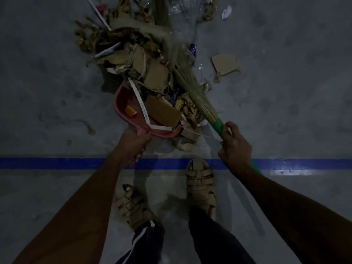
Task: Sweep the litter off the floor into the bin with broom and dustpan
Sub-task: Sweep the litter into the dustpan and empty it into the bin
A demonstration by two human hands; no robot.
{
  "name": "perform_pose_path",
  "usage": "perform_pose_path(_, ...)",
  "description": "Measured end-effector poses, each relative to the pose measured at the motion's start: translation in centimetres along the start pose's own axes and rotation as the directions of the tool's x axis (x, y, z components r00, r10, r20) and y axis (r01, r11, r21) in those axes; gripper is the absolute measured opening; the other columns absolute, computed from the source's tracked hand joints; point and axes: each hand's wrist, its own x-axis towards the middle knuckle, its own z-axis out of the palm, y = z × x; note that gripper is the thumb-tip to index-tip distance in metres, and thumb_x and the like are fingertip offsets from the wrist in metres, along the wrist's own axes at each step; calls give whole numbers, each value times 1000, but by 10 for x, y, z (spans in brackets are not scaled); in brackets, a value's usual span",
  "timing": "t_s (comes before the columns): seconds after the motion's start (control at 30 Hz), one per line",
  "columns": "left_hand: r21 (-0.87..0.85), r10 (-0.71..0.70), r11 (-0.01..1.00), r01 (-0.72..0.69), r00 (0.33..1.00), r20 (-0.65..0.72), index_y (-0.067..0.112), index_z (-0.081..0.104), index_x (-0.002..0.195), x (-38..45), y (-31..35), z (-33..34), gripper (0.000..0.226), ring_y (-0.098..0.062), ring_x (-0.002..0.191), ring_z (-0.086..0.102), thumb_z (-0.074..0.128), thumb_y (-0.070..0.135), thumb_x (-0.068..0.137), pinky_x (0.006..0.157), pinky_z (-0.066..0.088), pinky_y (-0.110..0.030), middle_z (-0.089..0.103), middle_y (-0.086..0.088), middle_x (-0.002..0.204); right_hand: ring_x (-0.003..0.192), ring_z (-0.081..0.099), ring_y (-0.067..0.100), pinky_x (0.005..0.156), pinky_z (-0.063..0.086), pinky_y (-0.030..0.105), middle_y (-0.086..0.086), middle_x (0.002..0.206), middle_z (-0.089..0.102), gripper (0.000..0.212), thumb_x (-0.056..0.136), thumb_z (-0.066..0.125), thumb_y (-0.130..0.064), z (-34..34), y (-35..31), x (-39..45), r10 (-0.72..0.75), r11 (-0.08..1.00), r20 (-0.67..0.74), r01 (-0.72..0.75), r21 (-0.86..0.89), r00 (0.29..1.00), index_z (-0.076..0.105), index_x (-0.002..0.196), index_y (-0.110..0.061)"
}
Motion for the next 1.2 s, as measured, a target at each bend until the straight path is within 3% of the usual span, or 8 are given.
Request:
perform_pose_path(0.17,38,16,999,-17,1000,21,5,50,69,-30,23,0,25,-18,32,37,61,9,91,34,31,-21,44,-10,51,70,60,31,49,36,26,6,137,49,59,74,72,-7,-20,-5,-16,21,999,-13,-20,44,1000,56,131,-9)
perform_pose_path(0.33,27,20,999,-22,997,77,10,44,65,-73,43,-13,30,-16,34,32,58,6,91,43,30,-23,38,-5,47,65,61,29,44,42,28,5,136,50,55,71,73,-3,-64,-13,-43,60,993,-13,-59,99,998,61,125,-8)
perform_pose_path(0.43,55,9,998,-14,996,94,11,43,63,-116,60,-25,32,-15,33,31,57,8,92,40,28,-20,37,-5,46,64,58,29,42,42,30,5,137,48,54,73,74,-4,-104,-19,-66,59,992,-3,-58,116,998,60,125,-8)
perform_pose_path(0.6,59,30,998,-38,992,122,14,43,61,-215,93,-57,33,-14,34,31,57,14,91,43,27,-20,35,-5,47,55,55,27,46,26,21,5,133,53,66,61,76,1,-202,-43,-108,93,989,-46,-86,120,995,63,124,-9)
perform_pose_path(0.9,62,113,991,-118,991,76,11,42,66,-427,143,-124,34,-13,31,28,56,16,96,36,24,-17,32,-5,47,66,61,34,51,33,26,1,134,55,62,64,72,0,-400,-108,-208,131,982,-106,-115,150,986,64,123,-14)
perform_pose_path(1.2,-56,172,984,-170,984,35,16,44,55,-589,124,-165,41,-14,34,33,59,24,91,43,26,-17,39,-6,45,72,64,32,56,34,26,-3,128,61,58,67,75,-1,-525,-161,-317,152,976,-277,-101,192,949,69,122,-18)
